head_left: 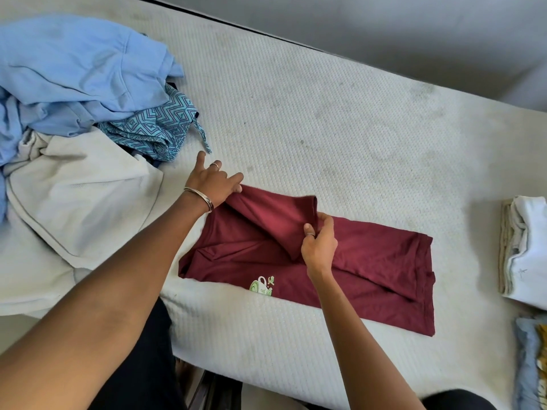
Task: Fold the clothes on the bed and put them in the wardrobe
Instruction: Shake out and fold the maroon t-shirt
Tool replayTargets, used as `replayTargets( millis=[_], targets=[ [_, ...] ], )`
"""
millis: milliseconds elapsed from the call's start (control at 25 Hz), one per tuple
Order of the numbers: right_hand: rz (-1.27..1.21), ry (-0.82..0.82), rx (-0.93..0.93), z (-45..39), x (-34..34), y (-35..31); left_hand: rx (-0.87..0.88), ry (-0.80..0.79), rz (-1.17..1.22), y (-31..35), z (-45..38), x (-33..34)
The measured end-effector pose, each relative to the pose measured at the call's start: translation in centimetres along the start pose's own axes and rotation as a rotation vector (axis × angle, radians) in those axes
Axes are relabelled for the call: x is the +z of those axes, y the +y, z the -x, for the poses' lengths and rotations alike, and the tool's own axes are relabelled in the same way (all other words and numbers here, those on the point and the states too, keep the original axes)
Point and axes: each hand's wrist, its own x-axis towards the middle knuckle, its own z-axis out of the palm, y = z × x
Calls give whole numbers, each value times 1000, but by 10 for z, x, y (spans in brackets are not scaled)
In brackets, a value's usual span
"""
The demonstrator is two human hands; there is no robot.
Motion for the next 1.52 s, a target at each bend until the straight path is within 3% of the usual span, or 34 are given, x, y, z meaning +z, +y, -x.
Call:
replayTargets(
  millis=[120,200,320,360,440,560,640,720,760,840,920,960,1080,1160,1240,1320,1520],
  targets=[
    [132,30,31,1,2,-2,-95,59,-3,12,6,4],
    [250,69,-58,10,4,-1,-194,253,75,29,16,7],
    [415,-42,-190,22,5,1,-47,490,319,76,37,14],
    [469,-129,-189,22,4,1,9,474,437,96,43,15],
    [551,-198,-151,19,-5,3,11,274,574,134,54,14],
    [507,37,-97,7,-30,8,-55,-112,500,169,68,22],
    [506,14,-223,-3,-56,25,-68,-163,465,176,73,25],
    [761,-191,-339,-21,-90,56,-71,-207,451,176,74,24],
    [907,-258,-308,-32,-113,74,-65,-248,453,177,73,21],
    [995,-186,-82,-56,-154,101,-51,-319,439,179,69,17],
    [885,1,165,-73,-180,106,-52,-361,400,183,67,12],
    [829,100,200,-78,-185,104,-56,-378,368,186,65,10],
    [657,360,60,-61,-175,88,-81,-344,236,201,60,0],
    [402,500,129,-34,-163,90,-28,-195,153,217,59,-8],
    [107,561,398,-13,-155,97,81,-105,118,233,57,-18],
    [1,550,570,-7,-156,98,158,-69,97,247,57,-25],
    [-112,575,360,-30,-190,84,365,162,-9,267,45,-28]
  ],
)
